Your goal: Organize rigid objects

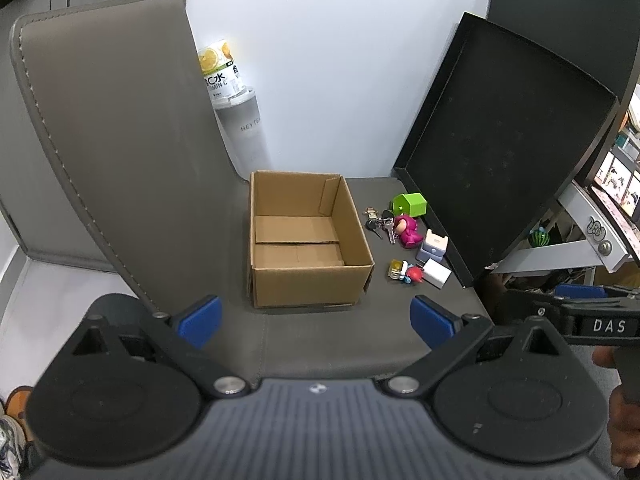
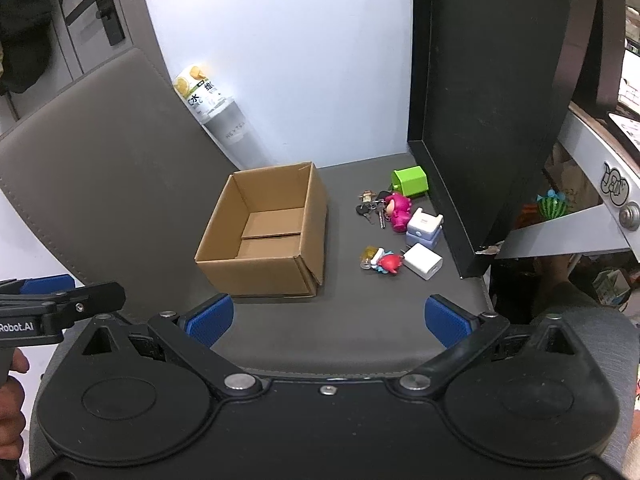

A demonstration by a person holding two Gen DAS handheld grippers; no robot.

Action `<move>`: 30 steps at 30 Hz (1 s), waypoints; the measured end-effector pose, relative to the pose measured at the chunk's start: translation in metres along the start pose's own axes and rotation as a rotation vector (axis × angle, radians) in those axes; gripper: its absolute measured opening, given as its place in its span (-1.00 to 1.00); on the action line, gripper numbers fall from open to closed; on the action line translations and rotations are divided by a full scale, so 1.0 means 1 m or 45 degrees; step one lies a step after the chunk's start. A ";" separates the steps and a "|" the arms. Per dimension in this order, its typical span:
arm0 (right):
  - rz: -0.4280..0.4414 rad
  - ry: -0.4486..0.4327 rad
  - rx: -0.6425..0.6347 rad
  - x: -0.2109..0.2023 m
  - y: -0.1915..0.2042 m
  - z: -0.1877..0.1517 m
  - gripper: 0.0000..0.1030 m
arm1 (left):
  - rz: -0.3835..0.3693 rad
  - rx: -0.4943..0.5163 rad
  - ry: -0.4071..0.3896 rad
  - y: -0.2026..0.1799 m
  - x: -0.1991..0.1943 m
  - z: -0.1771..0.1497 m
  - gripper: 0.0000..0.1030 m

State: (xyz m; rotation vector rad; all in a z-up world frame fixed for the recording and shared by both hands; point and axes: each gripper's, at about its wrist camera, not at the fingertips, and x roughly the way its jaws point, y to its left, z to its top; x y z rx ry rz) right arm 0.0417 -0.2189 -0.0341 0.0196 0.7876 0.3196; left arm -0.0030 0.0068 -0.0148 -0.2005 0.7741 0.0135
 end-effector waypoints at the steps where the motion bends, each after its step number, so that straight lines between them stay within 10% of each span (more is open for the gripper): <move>1: -0.001 0.001 0.002 0.000 -0.001 0.000 1.00 | 0.000 -0.003 -0.002 0.000 0.000 0.000 0.94; 30: 0.009 -0.014 0.034 -0.001 -0.009 -0.003 1.00 | -0.001 0.007 0.012 -0.005 0.001 0.000 0.94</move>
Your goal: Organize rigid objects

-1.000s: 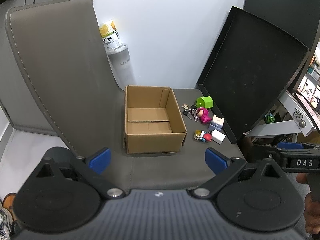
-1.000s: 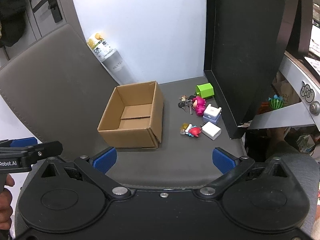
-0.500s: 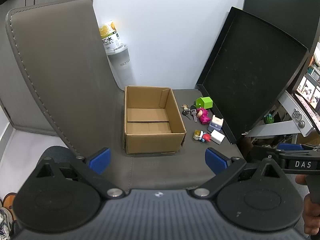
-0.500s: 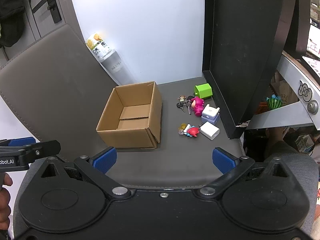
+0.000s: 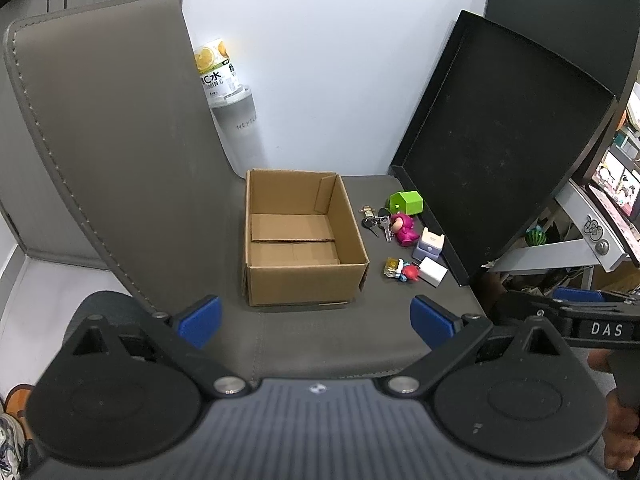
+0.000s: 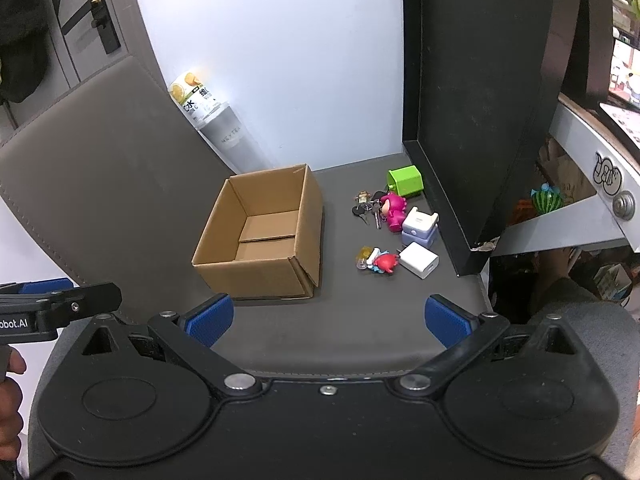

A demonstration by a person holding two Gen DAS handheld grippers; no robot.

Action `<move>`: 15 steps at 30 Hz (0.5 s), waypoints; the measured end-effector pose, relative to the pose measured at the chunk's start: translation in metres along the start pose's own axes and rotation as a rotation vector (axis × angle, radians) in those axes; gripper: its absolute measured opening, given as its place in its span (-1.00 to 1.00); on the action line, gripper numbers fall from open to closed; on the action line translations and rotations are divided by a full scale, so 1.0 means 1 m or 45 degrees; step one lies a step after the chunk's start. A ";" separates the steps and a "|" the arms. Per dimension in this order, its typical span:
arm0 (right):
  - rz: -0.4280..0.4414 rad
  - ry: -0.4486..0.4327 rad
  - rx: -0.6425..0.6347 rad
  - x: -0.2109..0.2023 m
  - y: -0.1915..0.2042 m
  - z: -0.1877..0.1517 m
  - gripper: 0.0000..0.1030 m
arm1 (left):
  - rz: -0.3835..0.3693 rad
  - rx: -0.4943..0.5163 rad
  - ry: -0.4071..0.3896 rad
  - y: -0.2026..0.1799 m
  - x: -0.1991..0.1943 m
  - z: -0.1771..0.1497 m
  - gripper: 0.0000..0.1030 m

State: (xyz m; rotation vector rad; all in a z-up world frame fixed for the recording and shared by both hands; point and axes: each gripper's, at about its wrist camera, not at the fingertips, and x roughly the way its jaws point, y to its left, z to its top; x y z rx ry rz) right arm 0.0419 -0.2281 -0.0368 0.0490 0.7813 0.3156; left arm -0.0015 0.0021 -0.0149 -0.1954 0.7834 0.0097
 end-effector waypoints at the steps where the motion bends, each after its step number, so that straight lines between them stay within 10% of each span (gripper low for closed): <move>1: 0.002 0.002 0.006 0.000 -0.001 0.000 1.00 | -0.002 -0.004 0.003 0.000 0.001 0.000 0.94; 15: 0.023 0.022 0.032 0.026 -0.015 0.005 0.90 | 0.020 -0.053 0.050 0.011 0.028 0.019 0.91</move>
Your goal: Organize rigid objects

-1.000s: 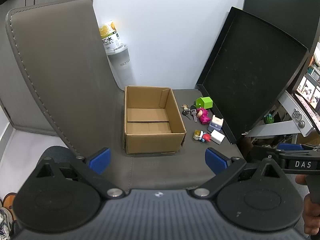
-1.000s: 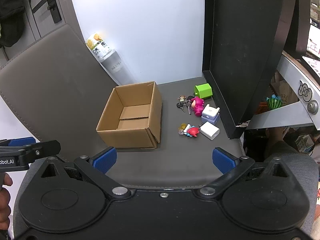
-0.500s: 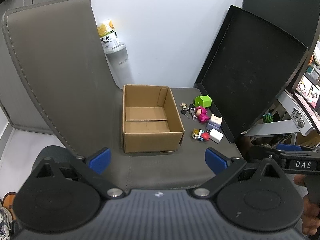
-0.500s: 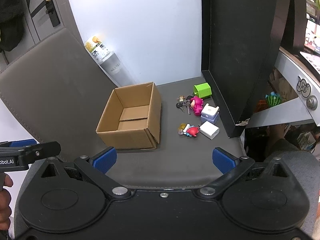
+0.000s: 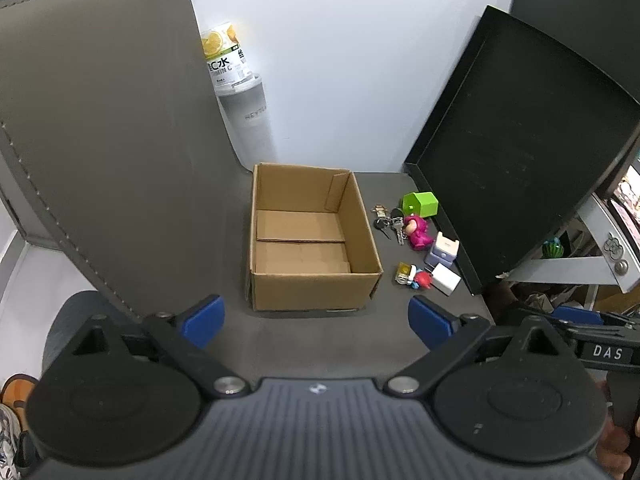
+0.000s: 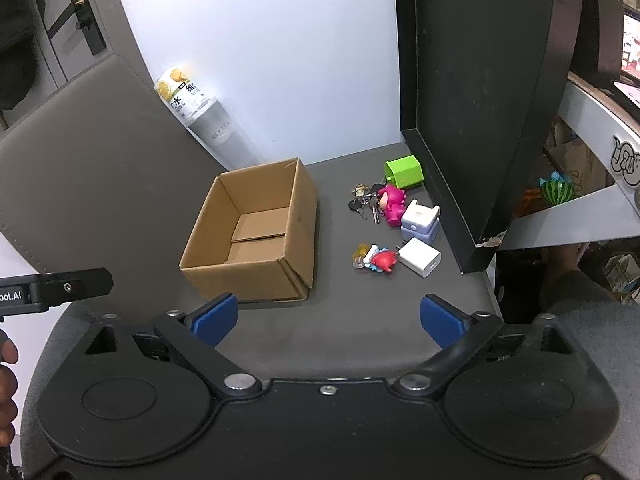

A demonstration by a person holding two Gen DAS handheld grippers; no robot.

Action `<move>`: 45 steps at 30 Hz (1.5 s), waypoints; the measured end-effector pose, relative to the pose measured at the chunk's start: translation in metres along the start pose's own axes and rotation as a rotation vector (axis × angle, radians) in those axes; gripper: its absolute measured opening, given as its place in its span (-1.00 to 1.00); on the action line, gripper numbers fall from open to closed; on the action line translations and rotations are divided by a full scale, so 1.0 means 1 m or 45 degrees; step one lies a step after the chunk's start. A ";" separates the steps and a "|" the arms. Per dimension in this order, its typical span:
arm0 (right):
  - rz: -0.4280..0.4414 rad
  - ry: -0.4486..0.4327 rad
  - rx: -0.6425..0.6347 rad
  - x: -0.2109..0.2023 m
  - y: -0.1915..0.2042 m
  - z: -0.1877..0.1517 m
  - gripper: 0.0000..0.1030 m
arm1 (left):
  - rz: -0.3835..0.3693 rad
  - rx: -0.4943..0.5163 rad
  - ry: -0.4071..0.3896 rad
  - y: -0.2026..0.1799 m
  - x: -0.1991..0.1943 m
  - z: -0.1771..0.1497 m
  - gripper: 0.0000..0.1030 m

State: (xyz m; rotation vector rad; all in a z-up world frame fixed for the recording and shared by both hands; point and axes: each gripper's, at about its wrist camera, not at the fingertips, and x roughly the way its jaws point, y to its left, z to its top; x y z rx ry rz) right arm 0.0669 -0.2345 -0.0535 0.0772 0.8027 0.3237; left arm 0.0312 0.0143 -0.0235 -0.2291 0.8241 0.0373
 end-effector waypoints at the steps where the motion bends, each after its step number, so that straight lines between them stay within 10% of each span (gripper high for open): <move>1: 0.002 -0.006 0.000 0.001 -0.002 0.001 0.90 | 0.003 -0.001 0.003 0.001 0.002 0.001 0.90; 30: -0.008 -0.021 0.060 0.044 -0.037 0.018 0.79 | 0.099 -0.081 0.036 0.022 0.077 0.062 0.83; 45: 0.071 0.112 -0.184 0.102 -0.038 0.035 0.79 | 0.162 -0.139 0.170 0.032 0.142 0.070 0.24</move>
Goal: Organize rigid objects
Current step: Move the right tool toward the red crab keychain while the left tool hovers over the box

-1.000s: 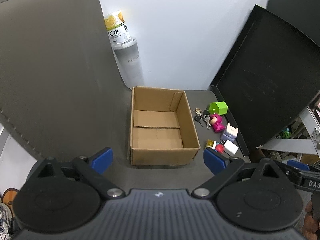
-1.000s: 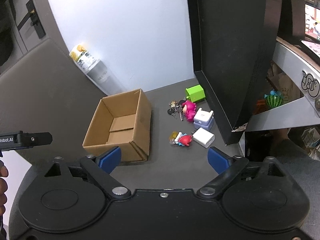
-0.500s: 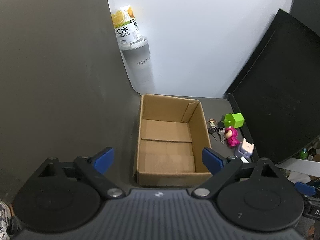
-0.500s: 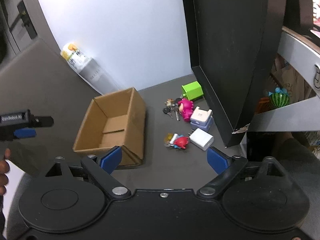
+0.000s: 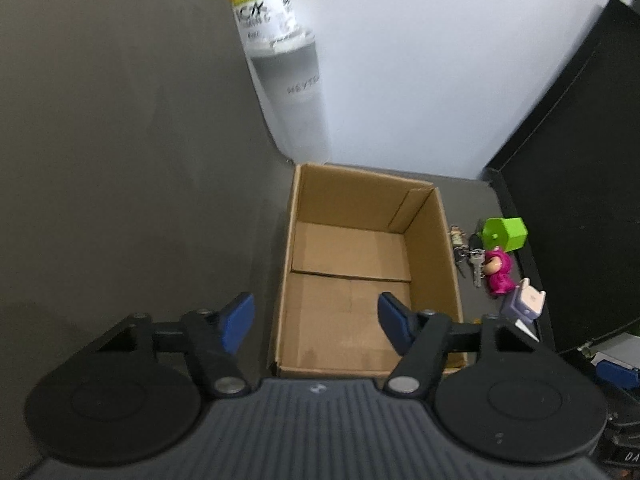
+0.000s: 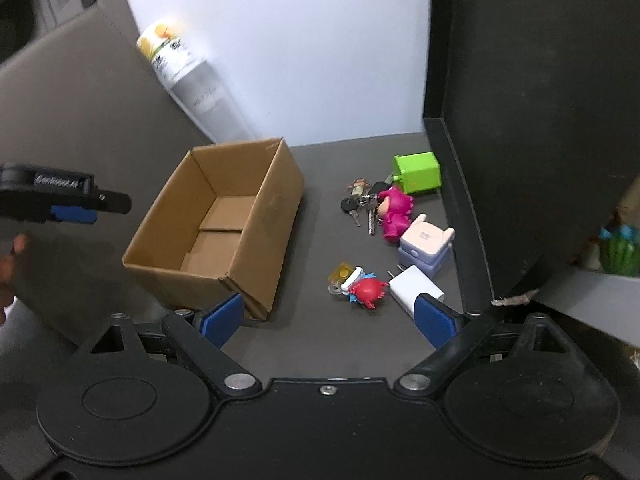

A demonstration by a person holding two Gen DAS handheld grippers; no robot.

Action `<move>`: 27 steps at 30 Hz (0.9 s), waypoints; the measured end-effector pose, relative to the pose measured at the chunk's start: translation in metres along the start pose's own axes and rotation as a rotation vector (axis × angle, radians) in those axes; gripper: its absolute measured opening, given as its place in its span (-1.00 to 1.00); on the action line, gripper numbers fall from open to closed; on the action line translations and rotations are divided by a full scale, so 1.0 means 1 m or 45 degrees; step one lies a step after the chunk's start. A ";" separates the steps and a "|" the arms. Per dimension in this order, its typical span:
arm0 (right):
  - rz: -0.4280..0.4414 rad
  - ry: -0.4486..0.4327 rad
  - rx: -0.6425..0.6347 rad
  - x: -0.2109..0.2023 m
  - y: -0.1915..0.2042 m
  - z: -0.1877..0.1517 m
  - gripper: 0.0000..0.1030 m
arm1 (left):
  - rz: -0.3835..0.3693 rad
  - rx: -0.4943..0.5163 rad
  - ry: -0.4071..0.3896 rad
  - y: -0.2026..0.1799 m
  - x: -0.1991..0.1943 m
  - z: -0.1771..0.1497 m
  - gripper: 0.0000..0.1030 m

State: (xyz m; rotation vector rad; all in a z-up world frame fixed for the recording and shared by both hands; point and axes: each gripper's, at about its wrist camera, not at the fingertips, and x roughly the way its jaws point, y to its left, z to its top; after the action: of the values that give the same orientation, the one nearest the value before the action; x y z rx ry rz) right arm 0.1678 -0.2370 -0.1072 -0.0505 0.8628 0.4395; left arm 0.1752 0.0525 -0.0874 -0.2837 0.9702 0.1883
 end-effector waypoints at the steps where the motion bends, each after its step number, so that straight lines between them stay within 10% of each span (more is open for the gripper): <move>1: 0.001 0.004 -0.009 0.003 -0.001 0.001 0.78 | 0.010 -0.003 0.011 0.001 0.005 0.001 0.17; 27: 0.026 -0.041 -0.314 0.080 0.006 0.006 0.66 | 0.171 0.007 0.192 0.005 0.083 0.014 -0.19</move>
State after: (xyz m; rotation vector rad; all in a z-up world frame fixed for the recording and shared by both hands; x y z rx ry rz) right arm 0.2154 -0.2023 -0.1616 -0.2609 0.7747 0.5626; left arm 0.2307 0.0646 -0.1501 -0.2303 1.1399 0.2900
